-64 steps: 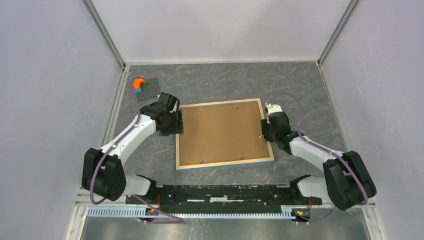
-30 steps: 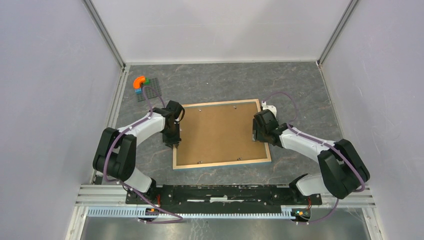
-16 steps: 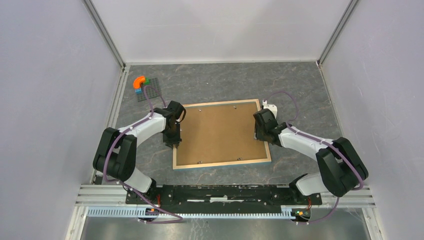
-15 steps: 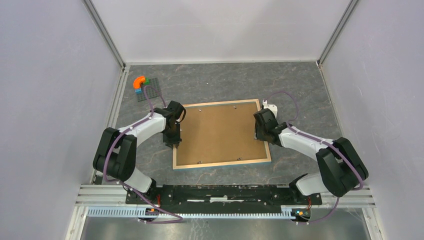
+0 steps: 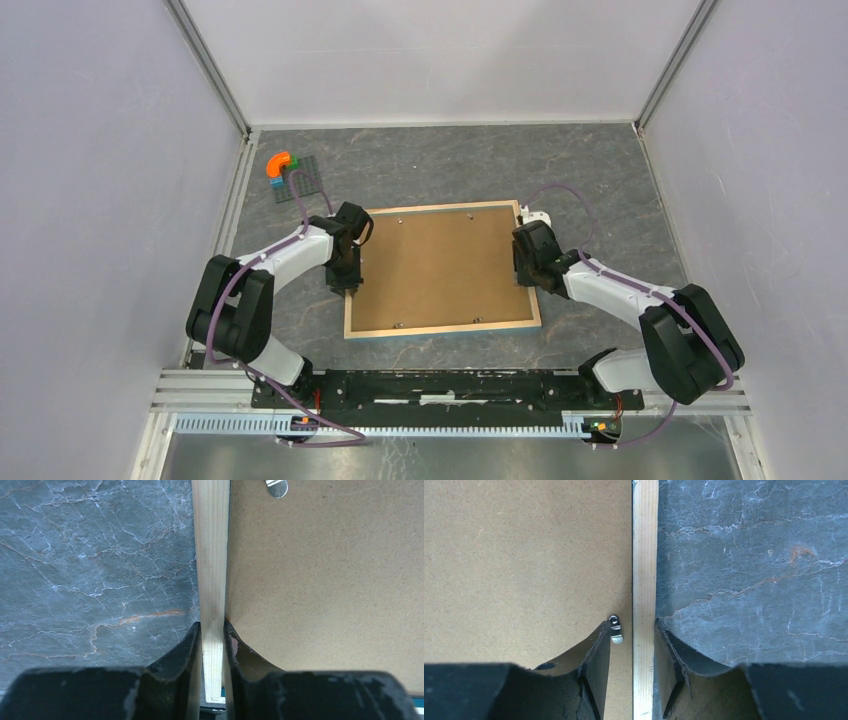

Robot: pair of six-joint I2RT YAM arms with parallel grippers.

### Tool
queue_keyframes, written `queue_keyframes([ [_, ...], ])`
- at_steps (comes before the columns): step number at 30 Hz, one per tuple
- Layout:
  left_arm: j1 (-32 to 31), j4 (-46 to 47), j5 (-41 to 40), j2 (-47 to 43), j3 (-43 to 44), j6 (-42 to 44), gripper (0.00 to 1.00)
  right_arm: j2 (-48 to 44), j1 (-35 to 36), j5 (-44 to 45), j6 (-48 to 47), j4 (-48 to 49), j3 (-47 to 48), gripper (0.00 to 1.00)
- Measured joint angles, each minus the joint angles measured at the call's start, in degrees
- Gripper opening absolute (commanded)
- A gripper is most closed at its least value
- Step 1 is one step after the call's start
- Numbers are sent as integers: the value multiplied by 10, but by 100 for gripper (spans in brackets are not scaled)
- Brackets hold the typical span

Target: Put the photo into the frame

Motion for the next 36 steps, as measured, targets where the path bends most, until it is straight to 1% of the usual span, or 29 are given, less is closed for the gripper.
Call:
queue_keyframes([
  [3,0,0,0,0,0,0,10,0,-1,1,-22,-3,1,24],
  [4,0,0,0,0,0,0,10,0,-2,2,-31,-3,2,19],
  [7,0,0,0,0,0,0,10,0,-4,1,-51,-4,3,13],
  [9,-2,0,-1,0,0,0,9,0,-5,0,-64,-3,3,6],
  [12,-3,0,-2,0,0,0,9,0,-6,-4,-78,-3,3,0],
  [21,-3,-15,-2,17,16,0,6,-5,-7,-12,-107,6,-3,1],
  [23,-3,-17,-2,19,17,0,6,-9,-7,-17,-113,10,-7,13],
  [24,-3,-17,-3,19,17,0,6,-9,-7,-20,-114,12,-8,18],
  [27,-3,-17,-4,19,17,0,6,-10,-8,-27,-118,13,-9,40],
  [28,-3,-17,-5,19,17,0,6,-10,-9,-29,-118,12,-9,42],
  [30,-3,-17,-5,19,17,0,6,-10,-10,-34,-122,14,-9,41],
  [33,-3,-17,-5,19,17,0,5,-10,-14,-41,-133,17,-9,34],
  [35,-3,-17,-5,19,17,0,5,-11,-21,-47,-137,18,-10,25],
  [36,-3,-17,-6,19,17,0,5,-12,-24,-50,-139,19,-11,19],
])
